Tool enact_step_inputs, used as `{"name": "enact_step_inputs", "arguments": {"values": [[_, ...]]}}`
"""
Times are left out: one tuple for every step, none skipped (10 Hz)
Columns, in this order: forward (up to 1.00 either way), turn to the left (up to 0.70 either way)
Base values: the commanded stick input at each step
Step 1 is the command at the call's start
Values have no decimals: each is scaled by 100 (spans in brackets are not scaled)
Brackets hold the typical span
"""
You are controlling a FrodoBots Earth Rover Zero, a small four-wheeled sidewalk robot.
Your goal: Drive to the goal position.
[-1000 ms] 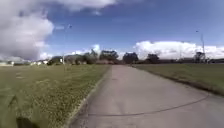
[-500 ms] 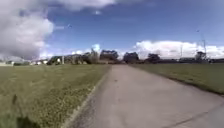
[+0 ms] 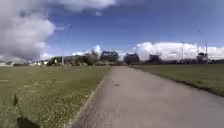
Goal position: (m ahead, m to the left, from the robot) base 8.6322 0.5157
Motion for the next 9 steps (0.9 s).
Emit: {"name": "enact_step_inputs", "arguments": {"values": [[70,0],[70,0],[70,0],[70,0],[70,0],[70,0],[70,0],[70,0],[70,0]]}}
